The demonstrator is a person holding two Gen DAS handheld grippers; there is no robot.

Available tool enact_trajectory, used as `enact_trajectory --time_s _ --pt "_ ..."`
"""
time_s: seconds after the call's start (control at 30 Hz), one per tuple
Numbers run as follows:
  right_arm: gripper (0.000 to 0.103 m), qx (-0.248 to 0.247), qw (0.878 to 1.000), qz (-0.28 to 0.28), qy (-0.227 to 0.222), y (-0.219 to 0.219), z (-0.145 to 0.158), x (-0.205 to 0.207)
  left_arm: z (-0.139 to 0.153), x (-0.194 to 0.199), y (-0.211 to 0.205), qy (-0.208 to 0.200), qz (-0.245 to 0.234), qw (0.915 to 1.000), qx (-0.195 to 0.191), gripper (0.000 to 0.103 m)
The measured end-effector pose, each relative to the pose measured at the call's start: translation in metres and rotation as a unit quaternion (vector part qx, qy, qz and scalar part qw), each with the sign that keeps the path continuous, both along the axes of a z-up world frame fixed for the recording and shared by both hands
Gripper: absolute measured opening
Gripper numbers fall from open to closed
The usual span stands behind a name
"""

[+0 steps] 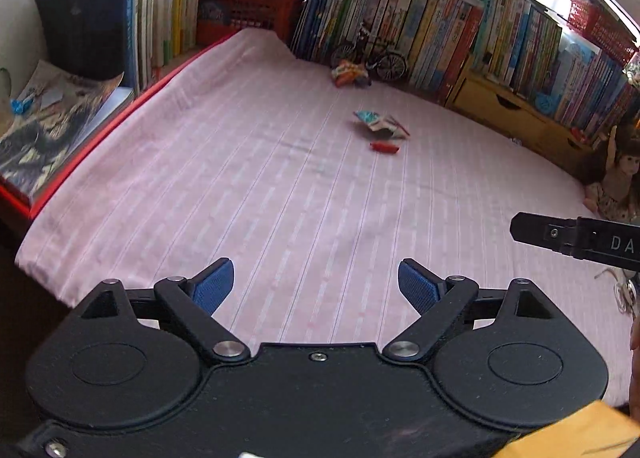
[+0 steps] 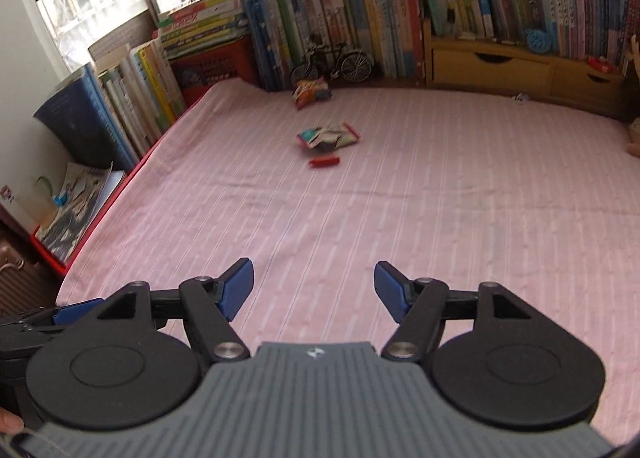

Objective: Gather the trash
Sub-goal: 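Move both tools back over the bed toward the remaining wrapper and crayon, then grasp the pink-edged rice snack bag with the right tool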

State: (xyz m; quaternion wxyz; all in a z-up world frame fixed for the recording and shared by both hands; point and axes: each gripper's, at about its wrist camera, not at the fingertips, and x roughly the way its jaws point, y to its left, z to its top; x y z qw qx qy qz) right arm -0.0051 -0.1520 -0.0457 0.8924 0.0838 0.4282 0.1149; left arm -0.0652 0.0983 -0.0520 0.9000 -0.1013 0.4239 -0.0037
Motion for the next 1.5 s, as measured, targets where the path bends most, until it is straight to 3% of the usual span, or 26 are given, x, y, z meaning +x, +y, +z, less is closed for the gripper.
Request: enact_trajectory --time_s 0.37,0.63,0.83,0.97,1.13,1.27,1.5 --pt "0.085 -0.006 0.999 -0.024 -0.032 -0.059 0.01 0.092 0.012 0.127 -0.047 -0.022 0.018 0.9996 -0.001 0.091" --pt "0.088 -0.027 0.999 0.01 -0.018 -0.073 -0.017 0.12 -0.007 0.219 -0.079 0.002 0.028 0.9996 0.002 0.091" --pt "0.088 -0.046 0.998 0.039 -0.008 -0.071 -0.037 0.134 -0.032 0.267 -0.091 0.03 0.029 0.9991 0.002 0.091" --pt "0.088 -0.049 0.997 0.053 -0.003 -0.071 -0.046 0.142 -0.054 0.287 -0.094 0.061 0.042 0.9973 -0.005 0.091" --pt "0.088 -0.037 0.999 0.037 0.01 -0.082 -0.056 0.165 -0.077 0.281 -0.087 0.083 0.066 0.9935 -0.041 0.088" --pt "0.088 -0.02 0.999 0.035 0.023 -0.087 -0.059 0.197 -0.09 0.275 -0.091 0.073 0.047 0.9961 -0.017 0.075" --pt "0.084 -0.033 0.994 0.104 0.027 -0.074 -0.062 0.259 -0.116 0.287 -0.111 0.048 0.018 0.9986 0.014 0.068"
